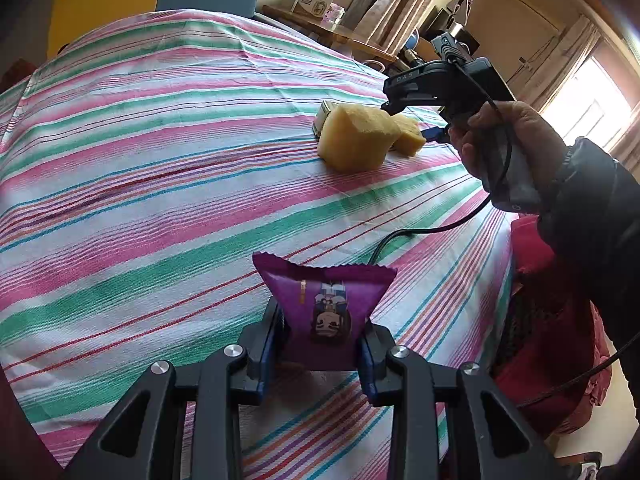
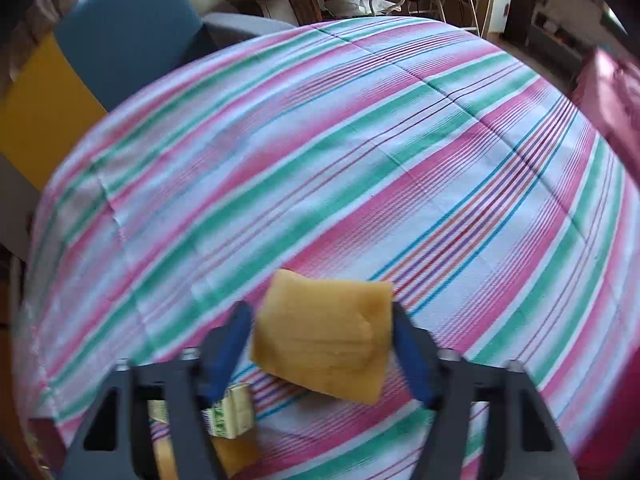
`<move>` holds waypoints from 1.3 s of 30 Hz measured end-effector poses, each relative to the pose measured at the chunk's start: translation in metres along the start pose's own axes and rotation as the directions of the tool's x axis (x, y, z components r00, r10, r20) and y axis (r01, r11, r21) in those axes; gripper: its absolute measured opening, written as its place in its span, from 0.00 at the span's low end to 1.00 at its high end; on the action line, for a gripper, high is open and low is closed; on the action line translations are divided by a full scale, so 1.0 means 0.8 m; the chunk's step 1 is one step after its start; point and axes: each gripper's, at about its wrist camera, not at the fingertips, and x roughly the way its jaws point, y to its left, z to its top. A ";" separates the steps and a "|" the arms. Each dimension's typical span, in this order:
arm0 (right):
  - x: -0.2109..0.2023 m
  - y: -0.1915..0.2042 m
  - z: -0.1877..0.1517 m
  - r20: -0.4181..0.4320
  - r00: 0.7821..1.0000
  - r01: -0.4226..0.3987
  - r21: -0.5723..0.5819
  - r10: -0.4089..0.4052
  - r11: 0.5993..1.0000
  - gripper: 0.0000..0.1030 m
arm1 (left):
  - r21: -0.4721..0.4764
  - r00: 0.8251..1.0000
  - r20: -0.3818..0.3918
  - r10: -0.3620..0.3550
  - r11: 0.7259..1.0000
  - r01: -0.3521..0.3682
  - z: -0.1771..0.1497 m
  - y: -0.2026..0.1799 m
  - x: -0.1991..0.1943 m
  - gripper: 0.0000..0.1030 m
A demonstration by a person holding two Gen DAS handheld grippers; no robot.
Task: Organize objects
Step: 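Move the right tool to a yellow sponge block and grasp it, then lower the purple candy into the gold tray and open the left tool while right tool lifts sponge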
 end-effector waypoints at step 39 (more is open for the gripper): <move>-0.068 0.154 -0.217 -0.024 0.978 -0.178 -0.609 0.207 0.773 0.54 | -0.101 0.947 0.230 0.223 0.974 -0.205 -0.025 0.041 -0.200 0.31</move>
